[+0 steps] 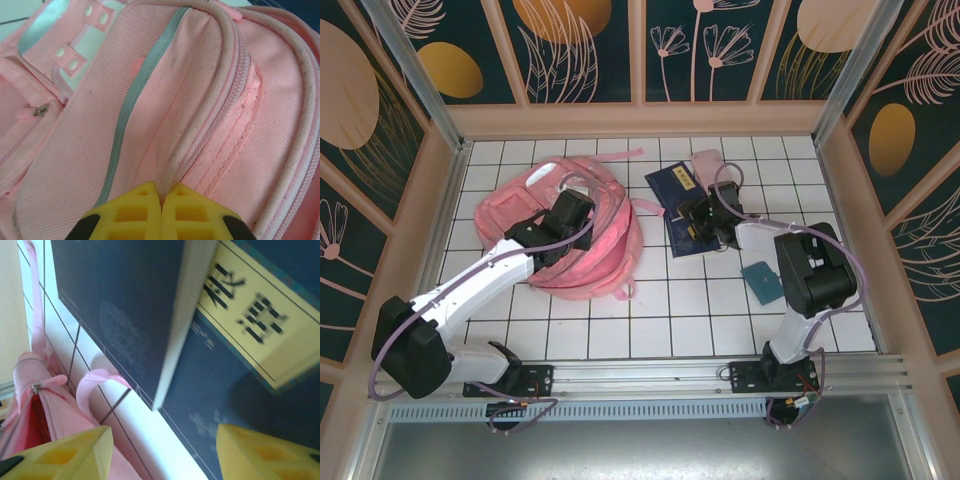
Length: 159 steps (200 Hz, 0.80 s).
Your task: Pack the student bag
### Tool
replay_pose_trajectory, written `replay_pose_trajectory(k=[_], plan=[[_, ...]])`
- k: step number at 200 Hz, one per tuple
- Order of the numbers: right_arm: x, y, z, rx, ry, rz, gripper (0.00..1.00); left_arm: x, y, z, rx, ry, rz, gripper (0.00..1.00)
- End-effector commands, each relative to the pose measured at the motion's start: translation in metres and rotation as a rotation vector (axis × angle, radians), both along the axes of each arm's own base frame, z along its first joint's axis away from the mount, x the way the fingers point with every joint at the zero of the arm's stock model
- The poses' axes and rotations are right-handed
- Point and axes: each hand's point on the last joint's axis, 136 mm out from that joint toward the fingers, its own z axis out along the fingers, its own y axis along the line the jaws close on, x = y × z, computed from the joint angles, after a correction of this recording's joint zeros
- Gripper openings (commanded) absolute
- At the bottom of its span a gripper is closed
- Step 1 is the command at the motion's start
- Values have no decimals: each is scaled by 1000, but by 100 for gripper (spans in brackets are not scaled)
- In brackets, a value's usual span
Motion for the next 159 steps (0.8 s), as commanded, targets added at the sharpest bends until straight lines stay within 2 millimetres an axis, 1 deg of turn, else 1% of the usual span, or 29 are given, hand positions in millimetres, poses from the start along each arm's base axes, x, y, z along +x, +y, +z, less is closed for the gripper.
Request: replay_pose_trajectory(k=[1, 9, 16, 24, 35, 58, 69, 82, 96, 99, 110, 130, 148, 159], plan=[[25, 2, 13, 17, -53, -26, 53, 2, -3, -4, -17, 8, -7, 13], [26, 0, 4, -3, -25, -44, 51, 1, -5, -4, -25, 14, -14, 23], [29, -4, -1, -24, -9, -60, 50, 1, -7, -2, -39, 16, -17, 35], [31, -9, -4, -58, 1, -79, 49, 1, -9, 1, -59, 12, -13, 44], [34, -19, -2, -121, -4, -103, 49, 2, -14, 8, -104, 0, -15, 51], [40, -44, 13, -281, -54, -127, 51, 4, -33, 24, -237, -20, -38, 62], [42, -54, 16, -352, -61, -115, 52, 5, -40, 29, -286, -25, -44, 64], [45, -64, 14, -399, -57, -85, 56, 8, -45, 35, -327, -37, -39, 67], [48, -76, 4, -418, -18, -74, 56, 11, -47, 41, -352, -51, -27, 70], [48, -74, 1, -402, -12, -52, 56, 12, -48, 42, -356, -54, -23, 70], [48, -79, -7, -391, 12, -44, 57, 15, -45, 45, -359, -65, 1, 72], [56, -77, -11, -356, -7, -8, 59, 19, -41, 48, -361, -82, 41, 76], [63, -63, -12, -298, -32, 69, 58, 20, -42, 47, -370, -77, 49, 77], [67, -59, -11, -290, -40, 92, 57, 20, -42, 46, -372, -73, 54, 77]])
